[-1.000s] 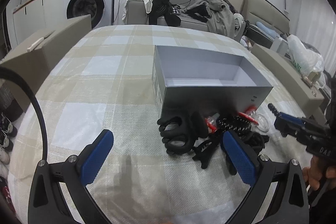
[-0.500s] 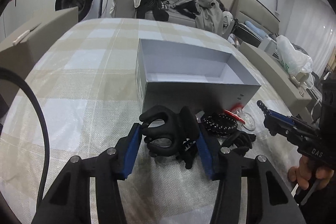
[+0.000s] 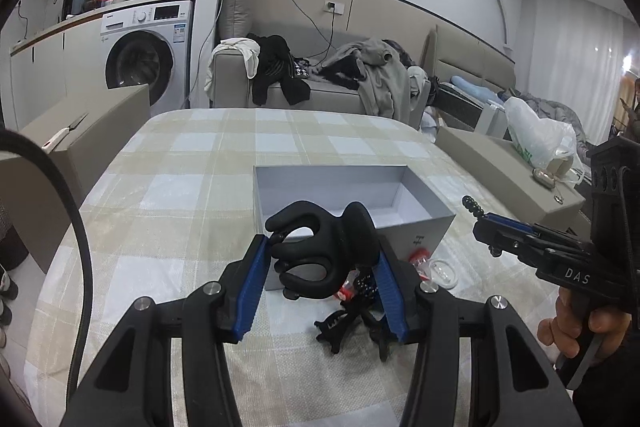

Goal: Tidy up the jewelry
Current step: 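Carry the bracelet into the grey box with the right gripper while the left gripper grasps a black claw clip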

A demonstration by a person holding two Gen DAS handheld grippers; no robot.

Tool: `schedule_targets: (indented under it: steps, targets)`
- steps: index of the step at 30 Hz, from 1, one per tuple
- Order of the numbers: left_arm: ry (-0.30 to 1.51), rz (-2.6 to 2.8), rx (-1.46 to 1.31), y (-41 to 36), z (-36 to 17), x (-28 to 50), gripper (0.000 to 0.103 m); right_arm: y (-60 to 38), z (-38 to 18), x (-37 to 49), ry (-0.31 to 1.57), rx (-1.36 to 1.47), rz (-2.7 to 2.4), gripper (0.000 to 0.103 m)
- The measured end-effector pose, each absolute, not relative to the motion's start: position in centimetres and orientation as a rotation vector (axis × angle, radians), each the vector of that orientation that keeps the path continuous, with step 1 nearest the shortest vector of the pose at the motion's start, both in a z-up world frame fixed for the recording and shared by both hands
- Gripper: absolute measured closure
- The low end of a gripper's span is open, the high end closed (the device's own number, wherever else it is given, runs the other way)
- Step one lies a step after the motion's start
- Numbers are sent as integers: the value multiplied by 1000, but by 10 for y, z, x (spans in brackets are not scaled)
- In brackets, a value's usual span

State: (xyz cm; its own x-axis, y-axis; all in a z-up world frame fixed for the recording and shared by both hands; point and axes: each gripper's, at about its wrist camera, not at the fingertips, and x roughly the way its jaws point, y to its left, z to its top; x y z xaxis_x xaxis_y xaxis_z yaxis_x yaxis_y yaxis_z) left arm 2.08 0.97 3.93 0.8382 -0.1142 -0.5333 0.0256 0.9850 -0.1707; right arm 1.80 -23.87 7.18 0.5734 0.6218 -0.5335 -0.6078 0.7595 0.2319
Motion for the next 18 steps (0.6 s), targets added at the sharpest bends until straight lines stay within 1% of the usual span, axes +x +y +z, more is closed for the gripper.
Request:
schedule_targets:
  steps: [11, 18]
  targets:
    - [560, -65, -161, 11, 48, 47, 57, -225, 91, 34, 605, 34, 735, 66]
    - [544, -35, -179, 13, 36, 64, 57, -214, 81, 58, 674, 78, 721, 66]
